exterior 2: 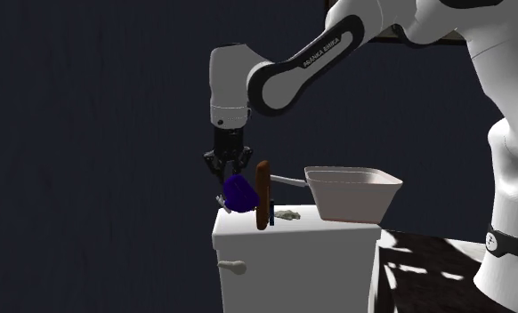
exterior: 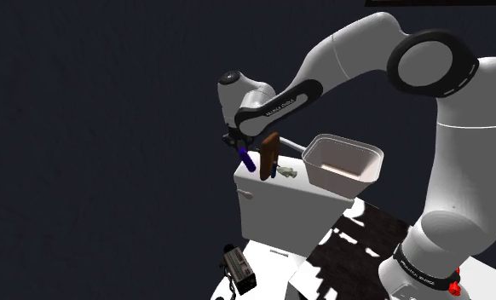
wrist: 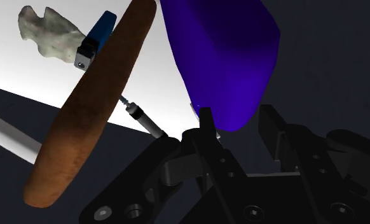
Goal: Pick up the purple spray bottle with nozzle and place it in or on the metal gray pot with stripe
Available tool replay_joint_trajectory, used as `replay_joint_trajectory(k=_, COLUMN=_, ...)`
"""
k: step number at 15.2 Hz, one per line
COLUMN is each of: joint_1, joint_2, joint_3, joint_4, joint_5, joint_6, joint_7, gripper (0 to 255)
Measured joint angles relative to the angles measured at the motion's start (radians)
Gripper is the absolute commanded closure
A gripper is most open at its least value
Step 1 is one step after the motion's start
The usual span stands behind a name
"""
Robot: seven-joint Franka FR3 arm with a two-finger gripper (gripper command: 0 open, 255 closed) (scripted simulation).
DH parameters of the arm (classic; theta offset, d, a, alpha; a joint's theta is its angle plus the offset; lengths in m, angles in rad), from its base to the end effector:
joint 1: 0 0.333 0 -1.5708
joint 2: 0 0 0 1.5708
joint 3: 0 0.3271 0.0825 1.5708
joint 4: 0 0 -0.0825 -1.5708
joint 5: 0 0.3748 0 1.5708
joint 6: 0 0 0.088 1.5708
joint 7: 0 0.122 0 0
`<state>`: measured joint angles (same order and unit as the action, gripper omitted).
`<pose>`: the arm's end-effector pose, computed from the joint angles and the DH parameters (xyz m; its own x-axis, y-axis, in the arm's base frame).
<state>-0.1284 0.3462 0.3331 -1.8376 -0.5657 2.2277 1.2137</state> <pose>0.6331 0.0926 0.3605 0.7342 -0.5921 0.3322 -0.6523 -0.7508 0.1035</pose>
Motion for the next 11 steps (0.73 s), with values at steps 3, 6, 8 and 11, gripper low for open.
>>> replay_joint_trajectory(k=3, joint_1=-0.004, joint_2=-0.020, joint_3=0.006, joint_4=0.017, joint_5=0.019, joint_6=-0.031, joint_7=-0.023, gripper=255)
replay_joint_trajectory(k=6, joint_1=-0.005, joint_2=-0.037, joint_3=0.012, joint_4=0.030, joint_5=0.034, joint_6=-0.059, joint_7=-0.037, gripper=255)
replay_joint_trajectory(k=8, joint_1=-0.007, joint_2=-0.049, joint_3=0.016, joint_4=0.045, joint_5=0.046, joint_6=-0.082, joint_7=-0.052, gripper=255)
replay_joint_trajectory(k=11, joint_1=-0.010, joint_2=-0.063, joint_3=0.019, joint_4=0.063, joint_5=0.060, joint_6=-0.109, joint_7=-0.070, gripper=255)
